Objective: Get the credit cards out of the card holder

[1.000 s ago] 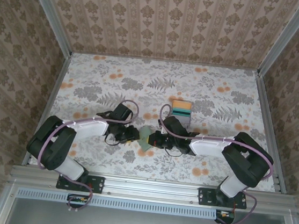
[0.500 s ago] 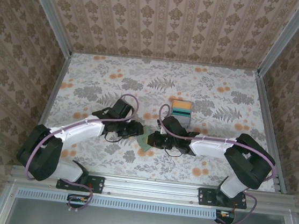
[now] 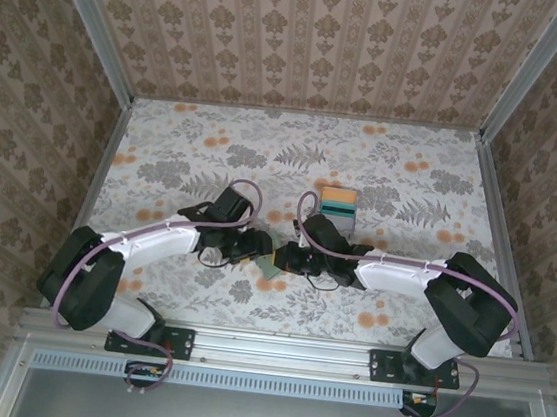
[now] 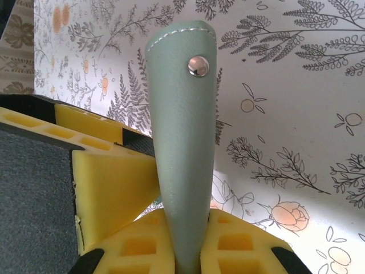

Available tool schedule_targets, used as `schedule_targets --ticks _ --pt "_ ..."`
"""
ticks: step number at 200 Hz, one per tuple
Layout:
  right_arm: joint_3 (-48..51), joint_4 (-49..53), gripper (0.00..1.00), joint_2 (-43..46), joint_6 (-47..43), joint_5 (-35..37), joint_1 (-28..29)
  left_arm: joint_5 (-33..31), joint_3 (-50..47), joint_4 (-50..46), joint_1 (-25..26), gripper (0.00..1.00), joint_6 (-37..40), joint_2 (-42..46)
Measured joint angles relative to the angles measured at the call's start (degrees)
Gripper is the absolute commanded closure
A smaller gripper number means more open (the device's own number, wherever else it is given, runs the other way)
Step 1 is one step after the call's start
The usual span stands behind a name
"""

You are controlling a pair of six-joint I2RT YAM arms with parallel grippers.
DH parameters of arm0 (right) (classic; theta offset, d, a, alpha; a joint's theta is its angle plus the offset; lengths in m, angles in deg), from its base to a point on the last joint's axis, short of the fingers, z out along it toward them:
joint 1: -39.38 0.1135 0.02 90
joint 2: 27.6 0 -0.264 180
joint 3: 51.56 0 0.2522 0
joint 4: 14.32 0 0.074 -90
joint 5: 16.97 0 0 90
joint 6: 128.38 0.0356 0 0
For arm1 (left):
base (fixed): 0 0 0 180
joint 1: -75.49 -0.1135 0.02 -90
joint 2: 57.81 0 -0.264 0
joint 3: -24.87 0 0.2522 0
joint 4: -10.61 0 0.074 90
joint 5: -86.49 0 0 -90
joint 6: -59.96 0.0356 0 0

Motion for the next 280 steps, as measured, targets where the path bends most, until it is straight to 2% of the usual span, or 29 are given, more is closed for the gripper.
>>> schedule_targets --ticks 17,50,120,163,175,240,254,280 --pt "0.0 0.5 1.0 0.0 0.0 0.2 0.1 -0.2 0.0 0.0 0.3 0.44 -0.1 -0.3" --pt "0.0 1.2 1.0 0.0 0.0 0.6 0.2 -1.1 1.2 -2.1 1.7 0.56 0.2 -1.2" --pt "0.0 2.0 1.0 0.1 0.0 1.8 0.4 -3.0 5.3 -7.2 3.6 0.65 1.7 -4.4" --pt "0.0 2.2 1.0 0.1 0.0 2.3 0.7 -2.5 6.9 -7.3 3.9 0.82 2.9 -6.1" --pt "0.0 2.3 1.0 0.1 0.0 2.6 0.7 -2.5 7.5 -7.2 4.0 1.0 3.0 -6.7" --pt "0.1 3.1 1.0 0.9 0.0 5.6 0.9 -2.3 7.2 -6.4 3.1 1.0 3.6 -6.5" --pt "0.2 3.1 1.0 1.8 0.0 6.0 1.1 -1.3 5.3 -5.2 2.0 1.0 3.5 -4.0" --pt "0.9 3.1 1.0 5.9 0.1 7.9 0.6 -4.8 -0.5 -7.8 -2.0 1.0 3.2 -0.7"
